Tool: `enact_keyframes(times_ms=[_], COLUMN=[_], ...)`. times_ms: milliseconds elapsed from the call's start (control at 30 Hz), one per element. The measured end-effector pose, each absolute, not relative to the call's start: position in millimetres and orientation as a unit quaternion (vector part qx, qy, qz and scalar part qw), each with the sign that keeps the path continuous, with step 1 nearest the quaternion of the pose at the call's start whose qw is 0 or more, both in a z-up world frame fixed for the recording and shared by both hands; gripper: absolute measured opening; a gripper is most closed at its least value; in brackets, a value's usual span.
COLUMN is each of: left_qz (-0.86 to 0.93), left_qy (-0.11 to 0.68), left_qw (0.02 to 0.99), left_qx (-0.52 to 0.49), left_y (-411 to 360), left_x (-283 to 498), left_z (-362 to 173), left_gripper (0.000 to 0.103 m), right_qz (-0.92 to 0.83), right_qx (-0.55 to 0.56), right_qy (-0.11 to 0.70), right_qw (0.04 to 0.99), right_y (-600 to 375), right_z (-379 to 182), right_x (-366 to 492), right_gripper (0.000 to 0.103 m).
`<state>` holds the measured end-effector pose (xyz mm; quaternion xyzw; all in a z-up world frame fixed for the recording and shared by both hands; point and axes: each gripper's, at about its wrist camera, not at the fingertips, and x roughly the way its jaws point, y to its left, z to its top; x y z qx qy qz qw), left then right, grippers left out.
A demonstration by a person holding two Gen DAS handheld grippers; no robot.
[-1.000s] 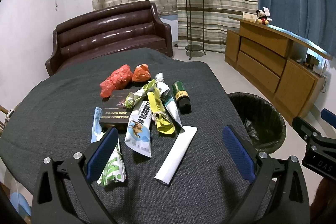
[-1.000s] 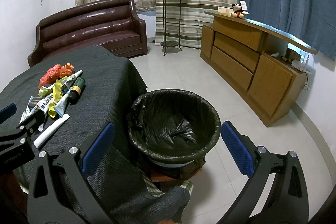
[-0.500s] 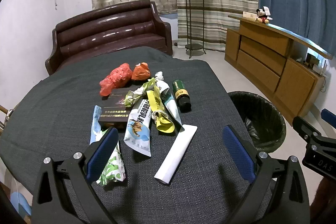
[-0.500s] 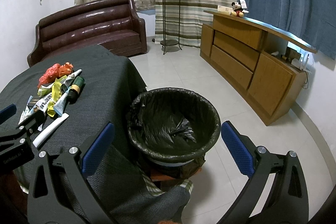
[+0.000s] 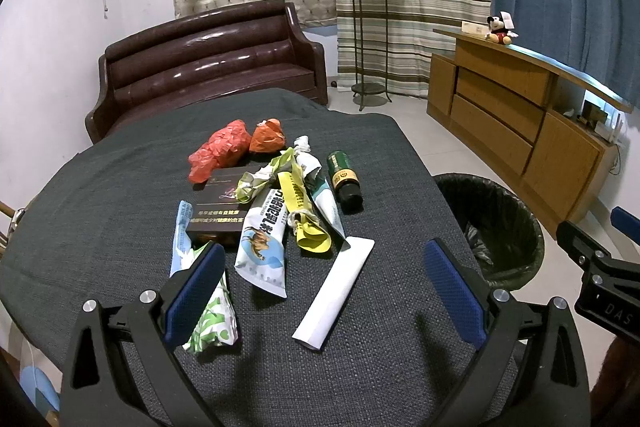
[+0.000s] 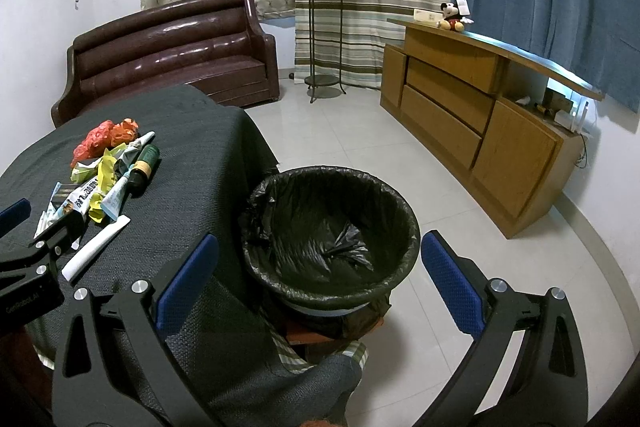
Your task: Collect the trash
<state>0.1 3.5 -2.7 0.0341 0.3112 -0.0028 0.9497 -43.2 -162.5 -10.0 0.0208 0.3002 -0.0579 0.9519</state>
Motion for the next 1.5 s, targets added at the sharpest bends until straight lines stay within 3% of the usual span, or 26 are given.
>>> enact_keyframes(times_ms=[833, 900, 967, 1067, 1167, 1267, 1500], left_qz=[-0.01, -0.012, -0.01, -0.004, 0.007, 0.018, 0.047], left_qy=[0.31, 0.31, 0.307, 0.302, 0.3, 0.313, 0.336], left_qw=[0.95, 0.95, 0.951, 0.952, 0.953, 0.948, 0.94], left_qx=[0.039, 0.039, 0.04, 0.046, 0.047, 0.043, 0.024], left_y=[-3, -1, 1, 8, 18, 33, 75], left_x=[-5, -4, -6, -6, -4, 1, -4], left_z=[-12, -8, -5, -1, 4, 4, -3], left_gripper=[0.096, 0.096, 0.096, 0.096, 0.092, 0.076, 0.075], right_qz=[-0.06, -0.061, -0.063, -0.061, -0.058, -0.051, -0.026], right_qx=[0.02, 0.018, 0.018, 0.017, 0.009, 0.005, -0.006], right_qy=[0.31, 0.312, 0.318, 0.324, 0.324, 0.324, 0.329], right_qw=[0.949, 0.948, 0.946, 0.944, 0.944, 0.945, 0.944], right_y=[-163, -161, -160, -157, -149, -142, -116], right_z=[-14, -14, -15, -16, -16, -14, -13], right_x=[-40, -41, -38, -37, -38, -37, -31], right_gripper=[0.098, 0.094, 0.082, 0.081, 0.081, 0.081, 0.081])
